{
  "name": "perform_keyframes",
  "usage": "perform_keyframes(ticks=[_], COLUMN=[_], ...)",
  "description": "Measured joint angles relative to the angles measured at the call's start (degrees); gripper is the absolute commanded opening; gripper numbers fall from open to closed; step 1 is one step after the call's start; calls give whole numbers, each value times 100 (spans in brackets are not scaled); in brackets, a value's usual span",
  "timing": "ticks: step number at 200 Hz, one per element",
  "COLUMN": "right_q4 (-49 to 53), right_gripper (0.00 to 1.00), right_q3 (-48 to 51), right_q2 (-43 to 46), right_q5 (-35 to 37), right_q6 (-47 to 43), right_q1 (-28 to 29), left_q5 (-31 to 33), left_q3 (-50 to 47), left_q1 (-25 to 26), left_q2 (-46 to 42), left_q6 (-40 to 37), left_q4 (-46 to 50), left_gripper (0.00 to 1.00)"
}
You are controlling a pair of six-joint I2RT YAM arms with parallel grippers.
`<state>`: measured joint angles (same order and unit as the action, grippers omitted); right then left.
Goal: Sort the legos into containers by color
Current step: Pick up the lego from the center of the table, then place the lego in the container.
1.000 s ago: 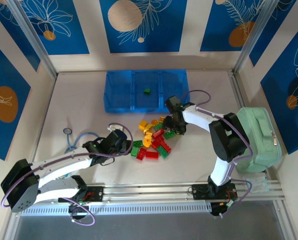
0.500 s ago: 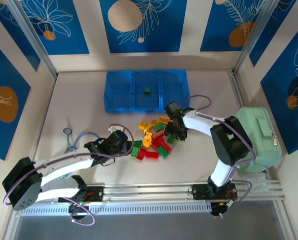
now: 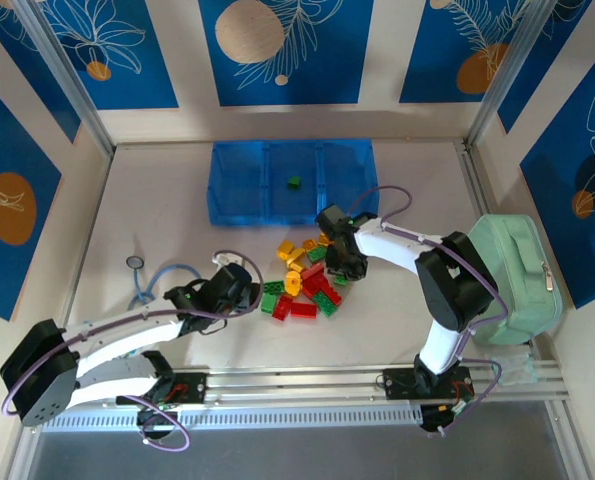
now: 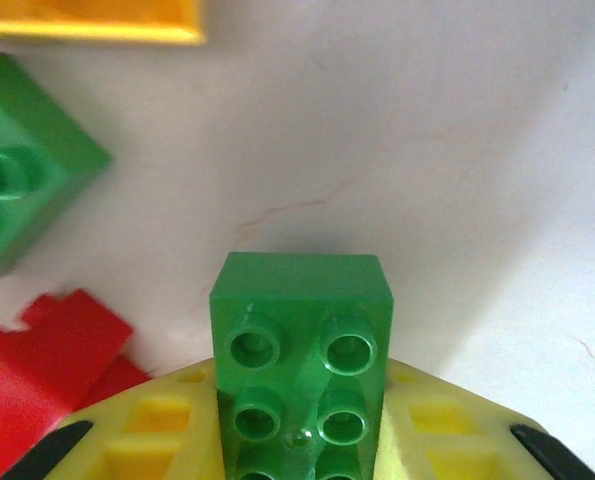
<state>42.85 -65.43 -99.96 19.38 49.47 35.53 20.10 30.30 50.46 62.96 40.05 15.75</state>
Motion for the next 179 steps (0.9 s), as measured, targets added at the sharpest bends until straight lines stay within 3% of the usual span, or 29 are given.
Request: perform_keyframes(ticks=[70, 179], right_q4=[645, 1534], right_gripper=[26, 26], right_q3=[-2691, -6695], right_q2=[-284, -3289], right_q5=[372, 363], right_q6=[-782, -1784], right_q1=[120, -28], left_q5=[13, 98], left_q3=[-192, -479], left_q1=[0, 4], left_q2=[-544, -1563], left_q6=[-4, 0], left_q4=[-9, 514], left_gripper=[65, 65])
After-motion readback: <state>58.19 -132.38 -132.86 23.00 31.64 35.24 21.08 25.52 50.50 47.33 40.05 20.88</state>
